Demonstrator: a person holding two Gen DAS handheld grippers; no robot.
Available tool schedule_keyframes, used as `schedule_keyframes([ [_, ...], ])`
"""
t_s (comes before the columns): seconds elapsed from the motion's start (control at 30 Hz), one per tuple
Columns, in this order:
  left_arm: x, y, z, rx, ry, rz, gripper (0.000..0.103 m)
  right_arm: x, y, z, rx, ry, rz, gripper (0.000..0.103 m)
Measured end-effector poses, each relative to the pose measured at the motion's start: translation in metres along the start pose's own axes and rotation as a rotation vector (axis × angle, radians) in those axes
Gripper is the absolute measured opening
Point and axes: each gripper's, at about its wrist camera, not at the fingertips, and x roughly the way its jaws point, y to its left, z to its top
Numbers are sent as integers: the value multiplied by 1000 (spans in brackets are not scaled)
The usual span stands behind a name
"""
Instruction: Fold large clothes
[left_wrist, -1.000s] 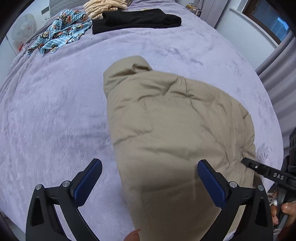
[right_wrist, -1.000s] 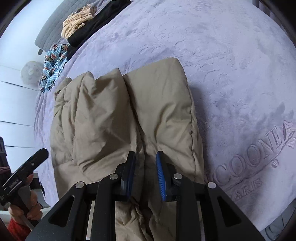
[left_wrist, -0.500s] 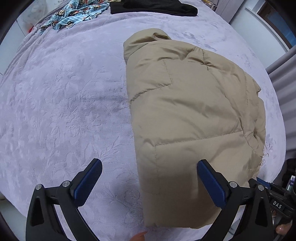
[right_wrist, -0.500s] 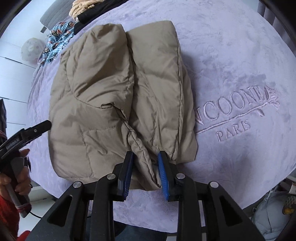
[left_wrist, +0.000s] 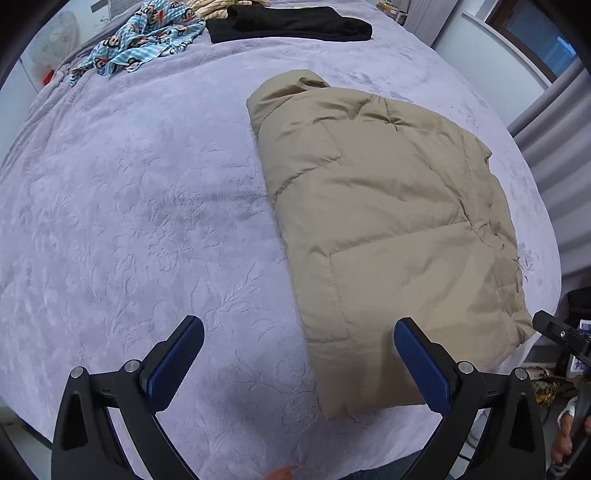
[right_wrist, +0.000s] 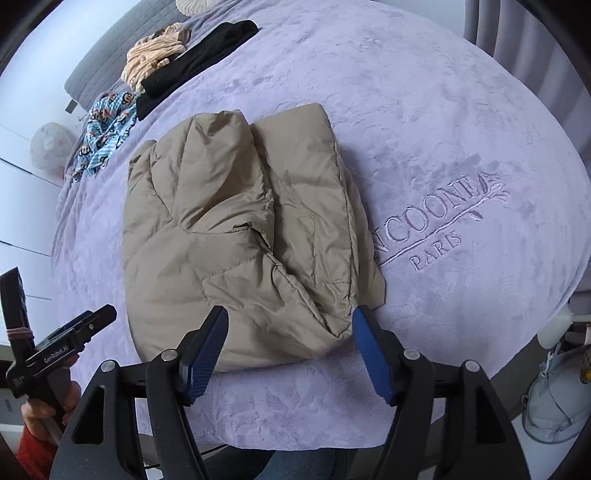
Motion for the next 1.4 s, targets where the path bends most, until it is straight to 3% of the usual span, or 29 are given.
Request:
schedule_keyframes([
  [0.03,-1,1,-1,-2,0,2,103,0,0,-1,9,2,4,80],
  [0.3,10,4,7,-18,29,4,103,2,-1,17,22,1,24,81],
  [0.37,15,2,11,-25,37,11,103,6,-4,26,11,15,29,82],
  [0.43,20,0,17,-31,46,39,103,14,-8,38,-5,33,43,92],
  [0.6,26,-4,34,-70,57,31,103,42,-19,71,-29,116,86,92],
  [0.87,65,22,60,-206,117,-192,103,76,-45,114,-8,194,202,92],
  [0.93,72,26,65,-214,128,-256,103,85,-54,122,4,207,230,103],
  [1.07,92,34,69,-229,167,-426,103,106,-71,133,44,243,286,103],
  [1.23,123,43,69,-280,205,-627,103,139,-83,139,109,308,440,103],
  [1.4,137,50,71,-312,207,-701,103,162,-75,142,149,350,648,103],
])
